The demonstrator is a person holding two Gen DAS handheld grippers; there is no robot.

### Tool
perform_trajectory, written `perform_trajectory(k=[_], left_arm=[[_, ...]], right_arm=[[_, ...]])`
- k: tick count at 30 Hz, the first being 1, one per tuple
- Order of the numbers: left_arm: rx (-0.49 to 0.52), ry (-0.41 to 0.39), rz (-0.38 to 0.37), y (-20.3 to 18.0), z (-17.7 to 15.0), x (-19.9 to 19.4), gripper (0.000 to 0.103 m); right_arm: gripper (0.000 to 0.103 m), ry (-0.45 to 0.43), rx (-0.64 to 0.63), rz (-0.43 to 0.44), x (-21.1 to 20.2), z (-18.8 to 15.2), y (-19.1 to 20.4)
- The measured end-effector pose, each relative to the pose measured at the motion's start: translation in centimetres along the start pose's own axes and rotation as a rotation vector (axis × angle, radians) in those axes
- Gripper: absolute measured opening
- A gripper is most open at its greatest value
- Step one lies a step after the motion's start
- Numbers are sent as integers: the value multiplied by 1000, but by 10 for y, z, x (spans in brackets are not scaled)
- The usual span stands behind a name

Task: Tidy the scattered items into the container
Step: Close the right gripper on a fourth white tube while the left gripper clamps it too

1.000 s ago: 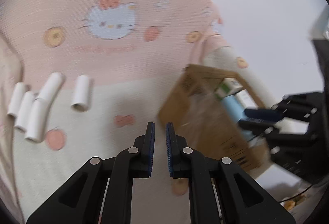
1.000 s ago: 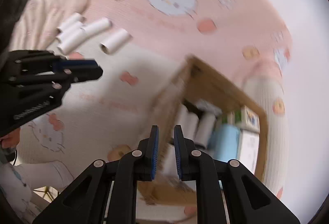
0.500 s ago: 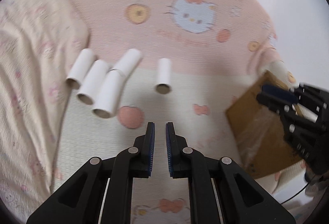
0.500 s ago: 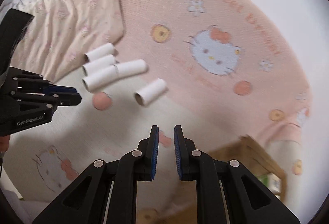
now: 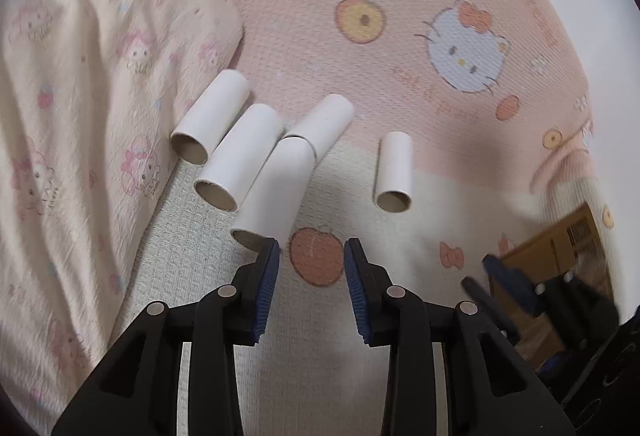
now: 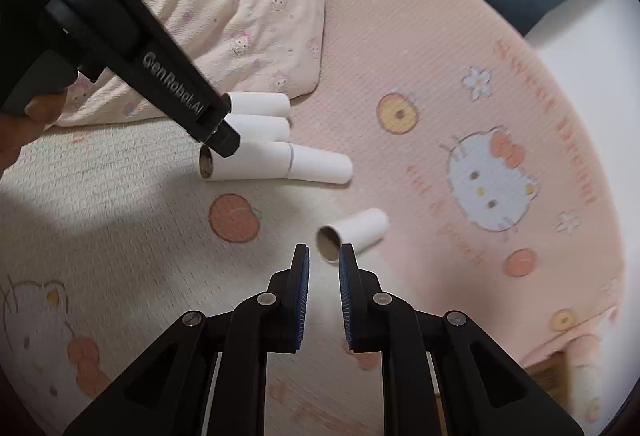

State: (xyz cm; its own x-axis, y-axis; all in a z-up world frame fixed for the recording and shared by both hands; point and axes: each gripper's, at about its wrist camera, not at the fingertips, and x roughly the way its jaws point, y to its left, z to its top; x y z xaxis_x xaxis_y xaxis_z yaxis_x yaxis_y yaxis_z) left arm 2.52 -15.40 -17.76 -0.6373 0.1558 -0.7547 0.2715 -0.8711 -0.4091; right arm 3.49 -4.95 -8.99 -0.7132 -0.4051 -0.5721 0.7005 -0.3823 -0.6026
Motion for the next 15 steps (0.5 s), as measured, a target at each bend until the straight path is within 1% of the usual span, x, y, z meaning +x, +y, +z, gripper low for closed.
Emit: perform_trajectory(k=[3, 4, 6, 8, 10, 12, 15], left_arm=[[-27, 11, 25, 9, 5, 10, 38], [-34, 15, 30, 11, 5, 13, 38], [-51, 23, 32, 17, 5, 17, 40], [-54, 27, 47, 21, 5, 21, 44], [-64, 9, 70, 25, 8, 22, 44], [-85, -25, 54, 30, 12, 22, 44], [-143, -29, 44, 42, 18, 27, 44]], right_arm=[[11, 26, 107, 77, 21, 0, -10], [11, 48, 175, 118, 31, -1, -16], [11, 76, 270, 175, 43, -2, -23], [12, 120, 365, 235, 58, -5, -29], [12, 175, 416, 285, 73, -6, -30], [12, 210, 445, 294, 82, -8, -30], [12, 252, 508, 319, 89, -11, -31]])
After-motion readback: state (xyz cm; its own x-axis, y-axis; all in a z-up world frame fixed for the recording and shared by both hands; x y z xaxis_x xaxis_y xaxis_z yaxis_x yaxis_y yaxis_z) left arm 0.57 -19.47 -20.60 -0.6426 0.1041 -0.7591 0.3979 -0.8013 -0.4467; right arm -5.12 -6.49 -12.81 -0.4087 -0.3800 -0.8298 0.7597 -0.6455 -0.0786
